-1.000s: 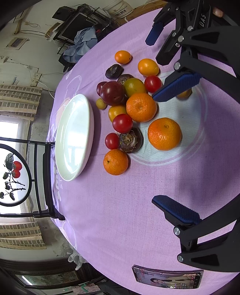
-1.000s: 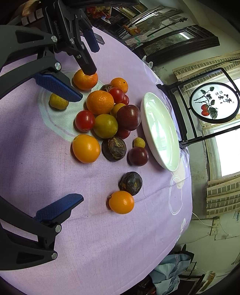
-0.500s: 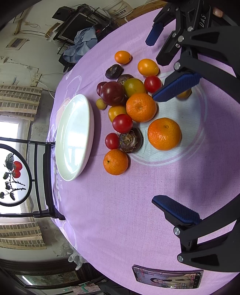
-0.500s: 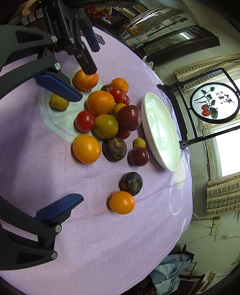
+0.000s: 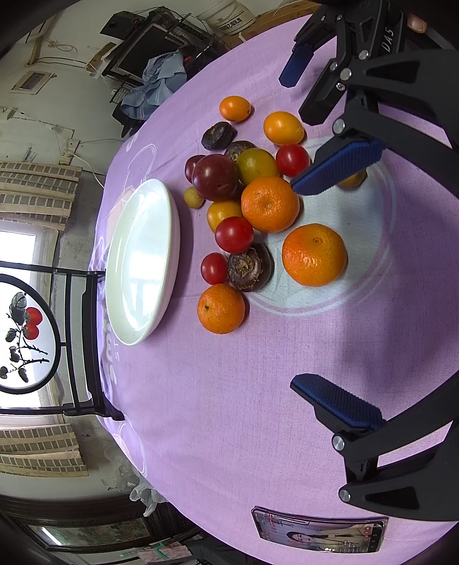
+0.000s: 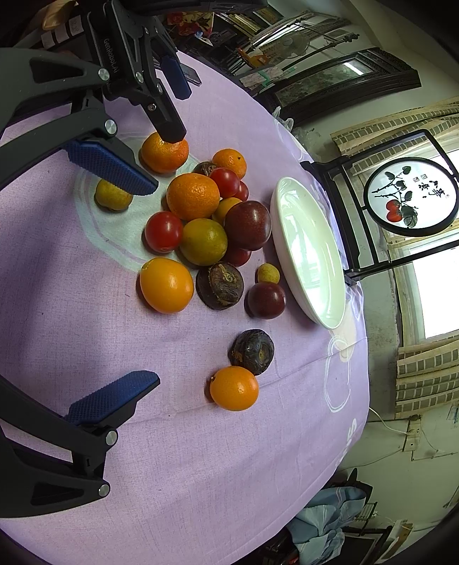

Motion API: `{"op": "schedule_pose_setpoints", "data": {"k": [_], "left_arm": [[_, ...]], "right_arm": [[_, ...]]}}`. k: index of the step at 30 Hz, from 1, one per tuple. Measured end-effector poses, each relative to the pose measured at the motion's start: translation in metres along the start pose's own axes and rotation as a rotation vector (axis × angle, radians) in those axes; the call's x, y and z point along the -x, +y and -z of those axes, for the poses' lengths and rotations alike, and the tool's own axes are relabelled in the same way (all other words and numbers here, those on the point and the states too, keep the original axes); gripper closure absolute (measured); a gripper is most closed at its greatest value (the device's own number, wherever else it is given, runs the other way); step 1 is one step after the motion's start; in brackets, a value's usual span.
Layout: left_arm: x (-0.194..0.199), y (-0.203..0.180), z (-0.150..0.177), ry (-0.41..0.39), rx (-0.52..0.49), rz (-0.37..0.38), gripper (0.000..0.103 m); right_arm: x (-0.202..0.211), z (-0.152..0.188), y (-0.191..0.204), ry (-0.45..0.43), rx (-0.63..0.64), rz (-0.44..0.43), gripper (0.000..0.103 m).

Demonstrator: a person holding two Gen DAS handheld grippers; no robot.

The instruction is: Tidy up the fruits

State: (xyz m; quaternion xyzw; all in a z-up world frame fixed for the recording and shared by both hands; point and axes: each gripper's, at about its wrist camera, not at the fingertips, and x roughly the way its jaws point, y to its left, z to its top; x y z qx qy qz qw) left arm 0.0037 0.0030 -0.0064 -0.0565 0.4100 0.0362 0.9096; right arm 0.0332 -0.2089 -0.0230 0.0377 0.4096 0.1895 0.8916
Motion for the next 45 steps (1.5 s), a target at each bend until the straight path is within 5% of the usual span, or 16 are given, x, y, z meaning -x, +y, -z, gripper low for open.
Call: {"op": "schedule_pose_setpoints", "data": {"k": [8, 14, 18, 21, 25, 27, 31, 33, 45], "left_arm": [[0.007, 0.015, -0.002, -0.052, 0.068, 0.017, 0.004], [0.021, 0.04, 0.008, -0.043, 0.094, -0.008, 0.004], [0.028, 0.051, 0.016, -0.035, 0.083, -0.019, 0.004], [0.029, 0.058, 0.019, -0.022, 0.086, -0.026, 0.004], [0.027, 0.063, 0.022, -0.006, 0.087, -0.026, 0.004], [0.024, 0.064, 0.024, 0.018, 0.085, -0.028, 0.004], [0.022, 0.067, 0.027, 0.037, 0.088, -0.033, 0.004], [0.021, 0.069, 0.028, 0.048, 0.092, -0.041, 0.004], [0.001, 0.027, 0.021, 0.146, -0.005, -0.001, 0.004]], "right_arm": [[-0.014, 0.004, -0.011, 0.076, -0.066, -0.013, 0.003], [0.002, 0.008, 0.003, 0.021, 0.021, 0.038, 0.003], [0.002, 0.016, 0.031, 0.131, 0.159, -0.088, 0.003], [0.0, 0.024, 0.055, 0.195, 0.313, -0.057, 0.018], [-0.008, 0.025, 0.064, 0.232, 0.354, -0.026, 0.023], [-0.014, 0.024, 0.07, 0.253, 0.36, -0.025, 0.041], [-0.017, 0.028, 0.081, 0.25, 0.385, -0.043, 0.053], [-0.021, 0.021, 0.081, 0.247, 0.389, -0.042, 0.077], [-0.007, -0.012, 0.035, 0.181, 0.337, -0.144, 0.077]]}}
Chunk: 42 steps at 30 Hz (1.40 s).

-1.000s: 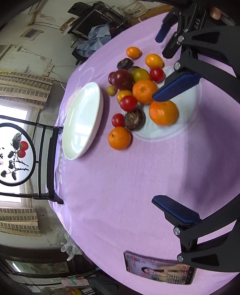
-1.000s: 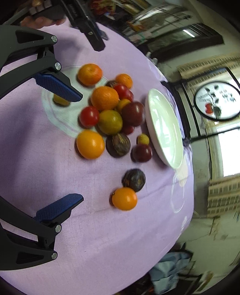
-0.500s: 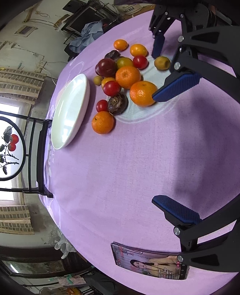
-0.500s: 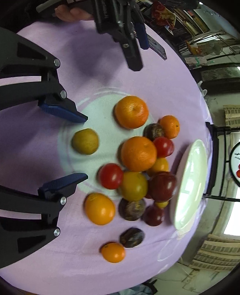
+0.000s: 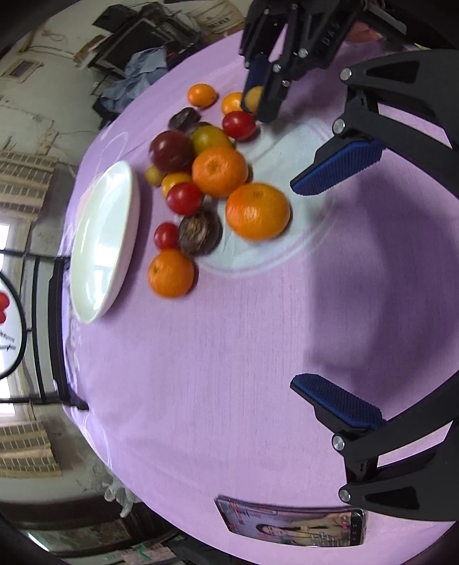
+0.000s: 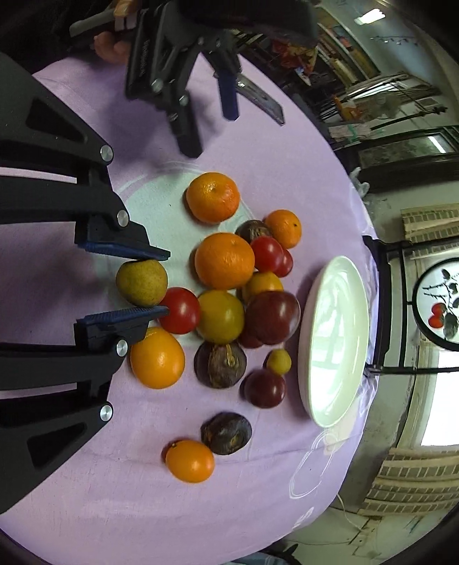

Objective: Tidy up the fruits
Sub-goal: 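Grasp a small yellow-green fruit with the right tool while the left tool grasps a mandarin, then carry both fruits over the white plate and open both tools to drop them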

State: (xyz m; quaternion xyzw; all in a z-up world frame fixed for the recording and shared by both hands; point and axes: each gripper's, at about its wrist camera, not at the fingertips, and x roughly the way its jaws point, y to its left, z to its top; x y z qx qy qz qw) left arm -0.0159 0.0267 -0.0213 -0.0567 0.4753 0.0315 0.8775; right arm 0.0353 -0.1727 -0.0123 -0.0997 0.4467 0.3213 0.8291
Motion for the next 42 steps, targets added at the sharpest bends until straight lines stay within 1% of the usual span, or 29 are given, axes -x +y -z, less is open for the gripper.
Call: {"op": "schedule_pose_setpoints", "data": {"k": [2, 4, 9, 10, 11, 12, 13, 14, 15, 16, 19, 21, 23, 24, 25, 28, 30, 32, 35, 36, 38, 39, 42], "left_arm": [[-0.01, -0.013, -0.004, 0.023, -0.04, -0.032, 0.004], [-0.018, -0.019, -0.008, 0.033, -0.051, -0.055, 0.004], [-0.04, -0.033, -0.017, 0.094, -0.082, -0.042, 0.005], [-0.042, -0.034, -0.019, 0.086, -0.083, -0.044, 0.006], [-0.042, -0.035, -0.021, 0.078, -0.086, -0.042, 0.01], [-0.041, -0.037, -0.023, 0.071, -0.092, -0.033, 0.019], [-0.039, -0.038, -0.025, 0.058, -0.1, -0.039, 0.03], [-0.037, -0.039, -0.025, 0.045, -0.111, -0.028, 0.036], [-0.034, -0.043, -0.025, 0.039, -0.129, 0.005, 0.053], [-0.032, -0.047, -0.023, 0.038, -0.149, 0.025, 0.061], [-0.029, -0.058, -0.016, 0.014, -0.229, -0.02, 0.061], [-0.027, -0.058, -0.013, 0.007, -0.239, -0.015, 0.061], [-0.022, -0.053, -0.016, 0.034, -0.216, 0.037, 0.061], [-0.017, -0.049, -0.021, 0.04, -0.202, 0.073, 0.061], [-0.011, -0.048, -0.023, 0.033, -0.198, 0.091, 0.061], [0.009, -0.045, -0.046, -0.03, -0.222, 0.115, 0.061], [0.013, -0.043, -0.066, -0.051, -0.217, 0.113, 0.061], [0.012, -0.042, -0.09, -0.066, -0.209, 0.121, 0.061], [-0.001, -0.04, -0.13, -0.074, -0.17, 0.12, 0.061], [-0.011, -0.038, -0.147, -0.07, -0.144, 0.106, 0.061], [-0.031, -0.035, -0.17, -0.06, -0.115, 0.078, 0.061], [-0.046, -0.033, -0.185, -0.043, -0.093, 0.057, 0.061], [-0.087, -0.022, -0.206, 0.018, -0.02, 0.03, 0.061]], "right_arm": [[-0.001, 0.004, -0.006, -0.001, -0.018, -0.015, 0.077], [-0.001, 0.007, -0.01, 0.002, -0.027, -0.024, 0.077], [0.008, 0.011, -0.017, -0.035, -0.062, -0.048, 0.076], [0.008, 0.012, -0.019, -0.038, -0.067, -0.049, 0.076], [0.009, 0.013, -0.02, -0.041, -0.072, -0.05, 0.076], [0.009, 0.014, -0.021, -0.041, -0.073, -0.051, 0.076], [0.008, 0.015, -0.021, -0.041, -0.073, -0.053, 0.076], [0.008, 0.015, -0.02, -0.04, -0.071, -0.053, 0.076], [0.007, 0.016, -0.02, -0.038, -0.068, -0.054, 0.076], [0.007, 0.016, -0.019, -0.036, -0.065, -0.055, 0.076], [0.009, 0.017, -0.016, -0.04, -0.056, -0.053, 0.077], [0.012, 0.017, -0.012, -0.049, -0.047, -0.057, 0.077], [0.018, 0.014, -0.008, -0.06, -0.034, -0.054, 0.077], [0.02, 0.012, -0.008, -0.065, -0.028, -0.057, 0.077], [0.025, 0.009, -0.007, -0.076, -0.02, -0.061, 0.077], [0.045, -0.009, -0.008, -0.134, 0.015, -0.043, 0.077], [0.052, -0.028, -0.012, -0.166, 0.036, 0.002, 0.077], [0.051, -0.049, -0.02, -0.183, 0.041, 0.044, 0.077], [0.033, -0.082, -0.037, -0.19, 0.014, 0.077, 0.077], [0.024, -0.092, -0.042, -0.184, 0.003, 0.094, 0.077], [0.003, -0.11, -0.053, -0.163, -0.02, 0.108, 0.076], [-0.009, -0.118, -0.056, -0.15, -0.023, 0.113, 0.076], [-0.042, -0.138, -0.062, -0.105, -0.027, 0.15, 0.076]]}}
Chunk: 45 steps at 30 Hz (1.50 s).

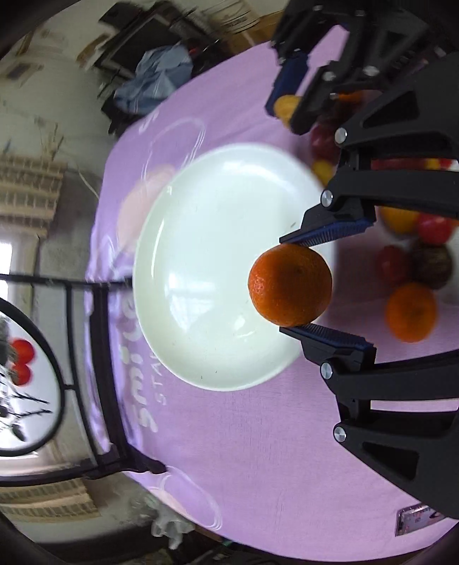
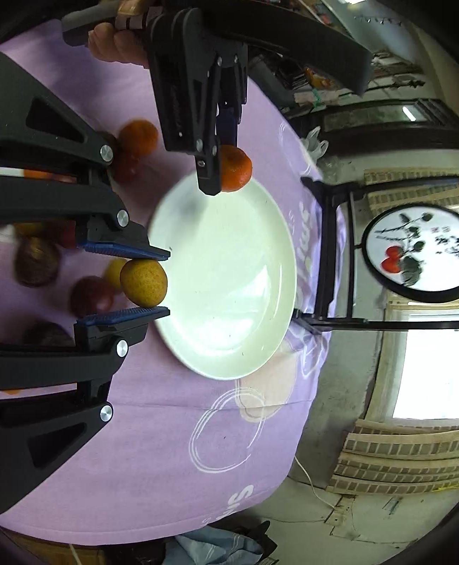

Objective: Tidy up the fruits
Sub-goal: 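Carry both fruits over the white plate and open both tools to drop them, then grasp an orange tomato with the right tool while the left tool grasps a mandarin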

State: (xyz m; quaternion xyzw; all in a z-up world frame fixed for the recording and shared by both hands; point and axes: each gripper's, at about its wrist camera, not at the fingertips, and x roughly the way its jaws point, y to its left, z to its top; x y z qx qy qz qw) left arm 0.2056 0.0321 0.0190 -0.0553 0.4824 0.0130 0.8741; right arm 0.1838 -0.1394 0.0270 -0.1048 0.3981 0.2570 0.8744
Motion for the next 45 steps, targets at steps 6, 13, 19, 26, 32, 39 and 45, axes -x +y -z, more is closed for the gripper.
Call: {"op": "schedule_pose_setpoints", "data": {"k": [6, 13, 19, 26, 32, 39, 45], "left_arm": [[-0.036, 0.007, -0.019, 0.054, 0.062, -0.003, 0.055], [0.015, 0.01, -0.005, -0.12, 0.11, -0.008, 0.011], [0.041, 0.004, 0.045, -0.101, 0.064, 0.002, 0.007], [0.049, 0.0, 0.118, -0.061, 0.013, -0.009, 0.007], [0.054, 0.0, 0.14, -0.029, 0.005, 0.063, 0.007], [0.058, 0.008, 0.141, -0.077, 0.021, 0.107, 0.007], [0.062, 0.008, 0.142, -0.068, 0.021, 0.16, 0.007]], "right_arm": [[-0.043, -0.016, -0.001, 0.06, -0.042, -0.015, 0.05], [-0.018, -0.005, -0.021, -0.002, -0.161, -0.048, 0.033], [0.018, 0.041, -0.023, 0.01, -0.128, -0.042, 0.031], [0.054, 0.094, -0.012, 0.003, -0.107, -0.04, 0.031], [0.067, 0.125, 0.0, 0.05, -0.097, -0.057, 0.03], [0.06, 0.152, 0.019, 0.141, -0.076, -0.02, 0.031], [0.044, 0.149, 0.029, 0.166, -0.043, 0.055, 0.031]]}}
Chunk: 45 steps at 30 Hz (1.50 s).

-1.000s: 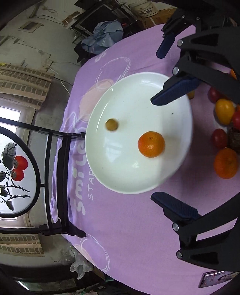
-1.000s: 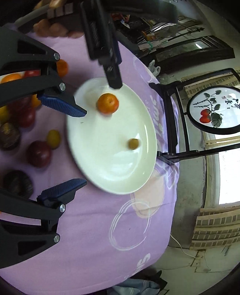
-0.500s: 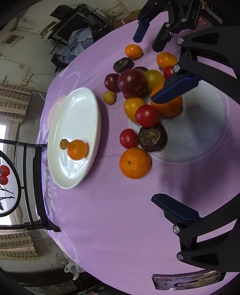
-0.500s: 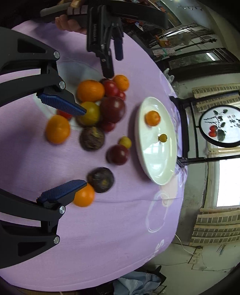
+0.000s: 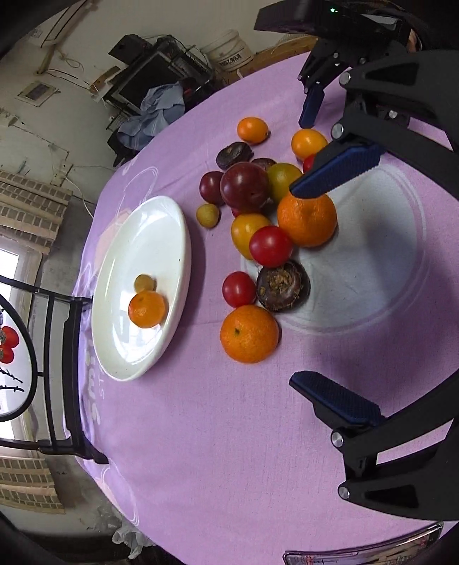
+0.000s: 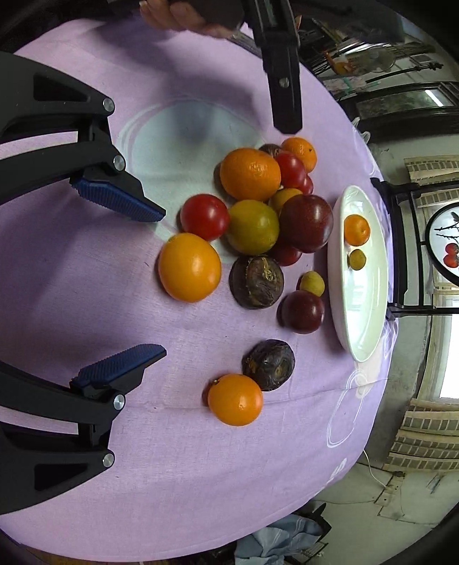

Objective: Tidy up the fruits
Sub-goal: 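Grasp an orange tomato with the right tool while the left tool grasps a mandarin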

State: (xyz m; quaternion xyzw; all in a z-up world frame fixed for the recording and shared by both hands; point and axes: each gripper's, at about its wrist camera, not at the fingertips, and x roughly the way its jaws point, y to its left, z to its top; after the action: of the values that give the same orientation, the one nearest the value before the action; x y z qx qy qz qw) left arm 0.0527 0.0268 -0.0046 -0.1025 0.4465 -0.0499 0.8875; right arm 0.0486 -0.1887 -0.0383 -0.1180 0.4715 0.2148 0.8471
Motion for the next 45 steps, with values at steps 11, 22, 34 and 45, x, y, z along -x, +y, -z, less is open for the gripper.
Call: {"op": "schedule_pose_setpoints", "data": {"k": [11, 22, 34, 45], "left_arm": [[-0.015, -0.028, 0.013, 0.046, -0.153, -0.03, 0.007], [-0.024, -0.052, 0.03, 0.073, -0.26, 0.026, 0.007], [-0.043, -0.059, 0.03, 0.115, -0.266, -0.001, 0.026], [-0.047, -0.065, 0.025, 0.056, -0.334, 0.008, 0.058]], "right_arm": [[-0.011, -0.017, 0.005, -0.046, 0.085, -0.008, 0.063], [0.001, -0.008, -0.018, -0.059, 0.017, -0.035, 0.063], [0.011, -0.005, -0.014, -0.084, 0.035, -0.041, 0.063], [0.004, -0.005, -0.017, -0.05, 0.021, -0.048, 0.063]]}}
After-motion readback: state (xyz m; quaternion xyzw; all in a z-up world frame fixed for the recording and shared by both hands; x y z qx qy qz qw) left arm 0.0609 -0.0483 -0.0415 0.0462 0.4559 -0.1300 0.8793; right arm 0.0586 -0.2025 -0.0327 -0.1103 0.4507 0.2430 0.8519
